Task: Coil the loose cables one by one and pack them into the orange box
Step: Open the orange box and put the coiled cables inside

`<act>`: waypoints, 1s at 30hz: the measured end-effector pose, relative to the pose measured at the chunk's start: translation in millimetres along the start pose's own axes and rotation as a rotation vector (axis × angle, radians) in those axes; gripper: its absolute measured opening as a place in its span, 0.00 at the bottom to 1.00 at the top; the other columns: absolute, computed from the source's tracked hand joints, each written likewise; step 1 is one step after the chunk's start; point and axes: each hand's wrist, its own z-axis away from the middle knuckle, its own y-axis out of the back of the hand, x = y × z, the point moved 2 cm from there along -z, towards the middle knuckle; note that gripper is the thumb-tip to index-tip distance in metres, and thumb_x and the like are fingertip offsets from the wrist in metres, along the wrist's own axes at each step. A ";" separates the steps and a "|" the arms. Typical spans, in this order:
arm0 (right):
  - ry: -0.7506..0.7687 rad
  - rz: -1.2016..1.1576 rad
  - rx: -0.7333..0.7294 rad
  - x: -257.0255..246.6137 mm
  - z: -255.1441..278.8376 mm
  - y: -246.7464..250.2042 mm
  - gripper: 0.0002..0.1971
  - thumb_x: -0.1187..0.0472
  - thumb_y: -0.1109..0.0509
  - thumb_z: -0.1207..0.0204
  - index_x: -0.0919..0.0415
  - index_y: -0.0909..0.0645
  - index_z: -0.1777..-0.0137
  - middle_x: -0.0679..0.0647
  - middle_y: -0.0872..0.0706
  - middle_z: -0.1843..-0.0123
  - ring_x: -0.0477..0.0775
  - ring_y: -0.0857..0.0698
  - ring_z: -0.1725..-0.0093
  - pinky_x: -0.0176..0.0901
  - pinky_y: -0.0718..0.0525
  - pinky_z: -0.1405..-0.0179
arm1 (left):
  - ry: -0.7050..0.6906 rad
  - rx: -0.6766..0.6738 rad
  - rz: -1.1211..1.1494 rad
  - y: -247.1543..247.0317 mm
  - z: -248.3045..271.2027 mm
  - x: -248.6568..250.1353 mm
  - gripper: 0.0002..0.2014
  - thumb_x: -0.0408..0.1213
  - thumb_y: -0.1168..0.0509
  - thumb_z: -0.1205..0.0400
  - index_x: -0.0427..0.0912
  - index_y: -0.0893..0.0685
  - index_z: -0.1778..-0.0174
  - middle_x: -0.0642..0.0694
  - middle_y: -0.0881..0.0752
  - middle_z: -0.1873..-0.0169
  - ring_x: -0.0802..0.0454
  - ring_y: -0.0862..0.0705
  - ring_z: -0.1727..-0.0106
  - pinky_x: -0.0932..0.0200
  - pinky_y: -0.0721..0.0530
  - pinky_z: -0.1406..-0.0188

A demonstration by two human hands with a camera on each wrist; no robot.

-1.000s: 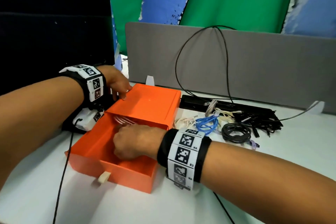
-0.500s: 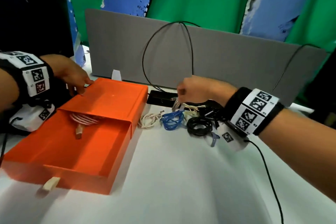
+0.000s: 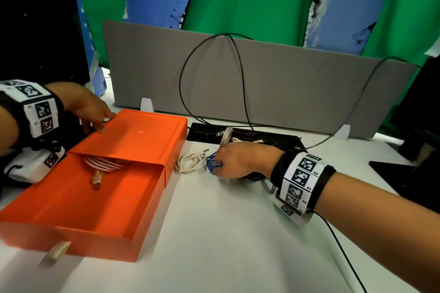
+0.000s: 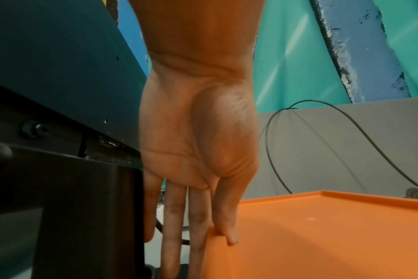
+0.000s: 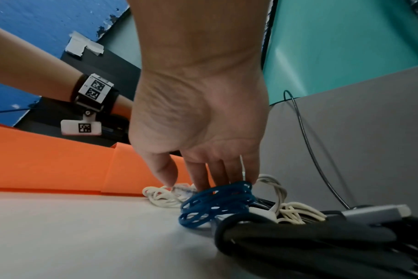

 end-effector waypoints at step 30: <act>0.435 0.018 0.425 -181.9 49.1 82.9 0.12 0.53 0.34 0.19 0.49 0.20 0.37 0.52 0.16 0.54 0.61 0.17 0.56 0.46 0.26 0.64 | -0.021 -0.027 -0.046 -6.9 22.2 10.0 0.34 0.27 0.39 0.14 0.38 0.47 0.14 0.34 0.24 0.27 0.35 0.15 0.35 0.46 0.16 0.43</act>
